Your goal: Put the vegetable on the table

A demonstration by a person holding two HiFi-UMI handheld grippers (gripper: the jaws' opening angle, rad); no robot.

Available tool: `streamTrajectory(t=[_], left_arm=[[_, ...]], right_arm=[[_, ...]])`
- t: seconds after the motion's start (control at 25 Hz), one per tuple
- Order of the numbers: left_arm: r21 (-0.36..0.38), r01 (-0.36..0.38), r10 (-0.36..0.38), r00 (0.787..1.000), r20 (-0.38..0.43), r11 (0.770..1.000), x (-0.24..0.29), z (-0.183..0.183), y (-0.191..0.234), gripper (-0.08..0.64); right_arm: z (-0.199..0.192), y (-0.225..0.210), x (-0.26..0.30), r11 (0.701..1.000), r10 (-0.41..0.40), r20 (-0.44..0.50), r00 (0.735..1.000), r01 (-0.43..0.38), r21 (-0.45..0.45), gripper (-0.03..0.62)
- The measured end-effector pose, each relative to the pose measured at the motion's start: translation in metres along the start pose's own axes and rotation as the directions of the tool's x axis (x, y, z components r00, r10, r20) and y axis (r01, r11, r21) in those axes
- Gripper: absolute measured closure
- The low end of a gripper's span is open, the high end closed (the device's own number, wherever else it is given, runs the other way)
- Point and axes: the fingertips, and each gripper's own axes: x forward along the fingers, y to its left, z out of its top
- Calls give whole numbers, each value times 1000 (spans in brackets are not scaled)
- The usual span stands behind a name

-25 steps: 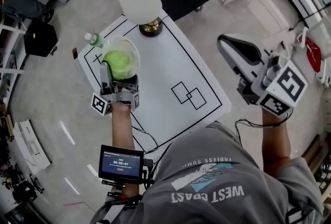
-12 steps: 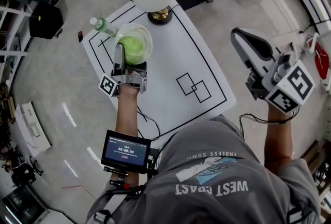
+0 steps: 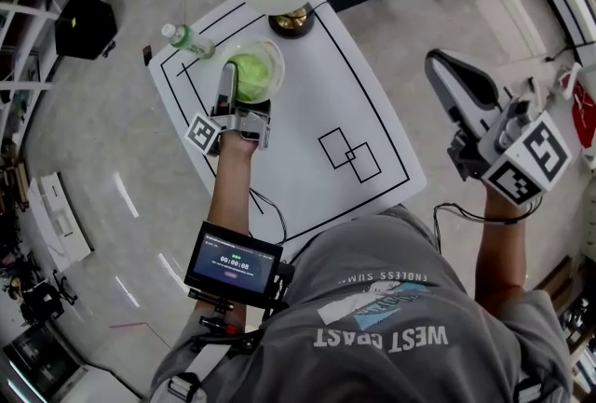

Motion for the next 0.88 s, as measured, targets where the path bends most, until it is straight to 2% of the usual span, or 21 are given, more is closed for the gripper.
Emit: streamTrajectory(t=[0.36,0.88], left_arm=[[4,-110,110,994,-28,994,3,-4,50,152],[63,-271,276,957,-89,961,1,-7,111,158]], right_arm=[[-10,-9,0,1000,-16,-11,1000,16,16,584],[-20,-17,6,999,-20,-25,1000,21,40,584]])
